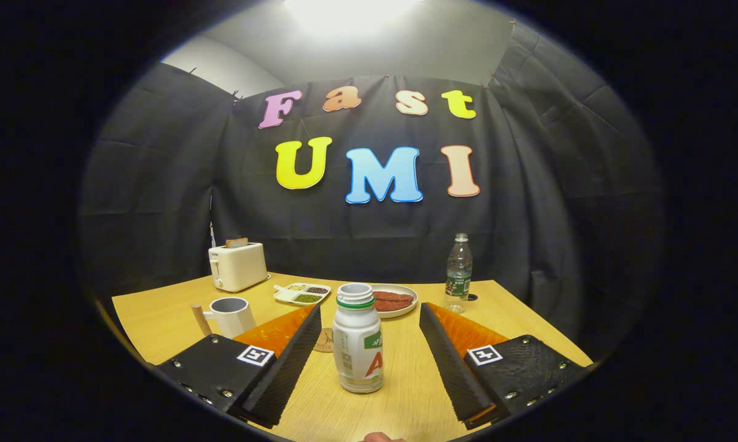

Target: Take the bottle from table, then pour the juice into the cup, finally place the bottle on the coaster

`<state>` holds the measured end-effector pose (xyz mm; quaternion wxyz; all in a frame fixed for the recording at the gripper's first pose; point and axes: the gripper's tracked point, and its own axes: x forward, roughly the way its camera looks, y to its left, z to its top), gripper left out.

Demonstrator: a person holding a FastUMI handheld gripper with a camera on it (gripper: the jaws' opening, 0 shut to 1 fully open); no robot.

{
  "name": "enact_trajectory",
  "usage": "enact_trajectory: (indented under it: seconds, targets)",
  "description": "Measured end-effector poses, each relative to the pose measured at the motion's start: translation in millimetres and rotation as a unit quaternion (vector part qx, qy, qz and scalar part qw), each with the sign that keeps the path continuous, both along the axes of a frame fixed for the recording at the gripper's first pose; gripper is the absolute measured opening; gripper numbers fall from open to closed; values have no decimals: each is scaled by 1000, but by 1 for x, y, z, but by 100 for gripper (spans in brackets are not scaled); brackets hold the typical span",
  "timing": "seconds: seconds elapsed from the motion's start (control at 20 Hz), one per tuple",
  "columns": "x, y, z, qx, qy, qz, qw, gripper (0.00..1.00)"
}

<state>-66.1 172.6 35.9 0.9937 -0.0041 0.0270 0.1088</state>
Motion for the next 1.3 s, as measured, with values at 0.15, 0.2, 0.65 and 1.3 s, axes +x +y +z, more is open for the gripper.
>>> enact_trajectory:
  seconds: [0.15,0.2,0.65,1.3]
  targets:
    - [6,3,-10,4,4,-11,1000,99]
    - [8,3,-11,9,3,-17,1000,99]
    - [37,13,-45,6,7,-24,1000,99]
    - [71,15,-77,-1,32,-51,998,97]
